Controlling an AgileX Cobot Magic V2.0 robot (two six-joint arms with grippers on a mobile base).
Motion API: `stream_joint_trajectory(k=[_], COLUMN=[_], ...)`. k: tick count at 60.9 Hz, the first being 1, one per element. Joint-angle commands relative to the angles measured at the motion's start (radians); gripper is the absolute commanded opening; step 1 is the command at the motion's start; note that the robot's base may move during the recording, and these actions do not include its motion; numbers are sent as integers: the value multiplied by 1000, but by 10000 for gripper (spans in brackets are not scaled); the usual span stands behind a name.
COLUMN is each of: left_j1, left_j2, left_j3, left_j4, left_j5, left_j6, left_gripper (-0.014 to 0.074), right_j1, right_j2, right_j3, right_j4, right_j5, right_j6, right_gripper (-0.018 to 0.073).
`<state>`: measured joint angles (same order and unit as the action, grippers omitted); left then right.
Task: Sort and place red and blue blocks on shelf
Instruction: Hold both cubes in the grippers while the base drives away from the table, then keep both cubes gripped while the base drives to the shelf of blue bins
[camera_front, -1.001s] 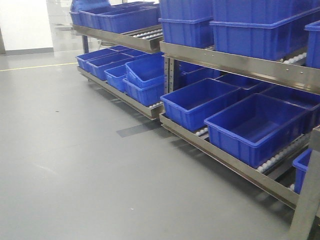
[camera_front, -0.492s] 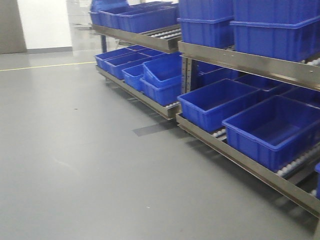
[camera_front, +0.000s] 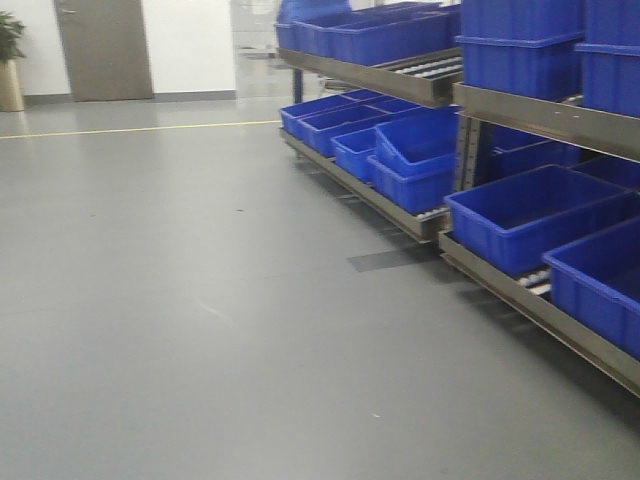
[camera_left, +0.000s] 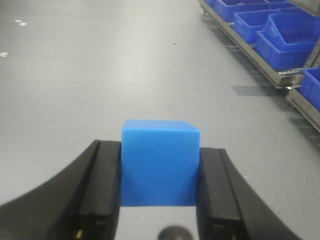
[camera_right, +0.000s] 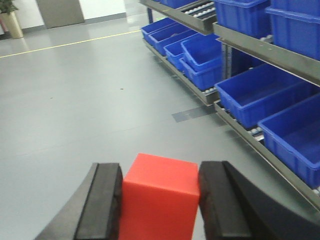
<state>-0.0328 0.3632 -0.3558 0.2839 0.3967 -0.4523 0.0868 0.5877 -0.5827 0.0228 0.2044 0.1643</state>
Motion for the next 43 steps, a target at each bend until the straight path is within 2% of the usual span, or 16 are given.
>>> stream_joint_trajectory(k=[1,43], left_j1=[0,0], left_j2=[7,7], left_j3=[-29,-29], left_j4=[9,9], left_j5=[-84,-84], left_j6=[-6,-6], left_gripper=[122,122], right_j1=[-6,-6], right_j2=[-3,-3], right_j3=[-26,-26], right_j4=[-10,-10], right_j5=[-95,-95], right_j6=[-5,-5], right_gripper=[48,48])
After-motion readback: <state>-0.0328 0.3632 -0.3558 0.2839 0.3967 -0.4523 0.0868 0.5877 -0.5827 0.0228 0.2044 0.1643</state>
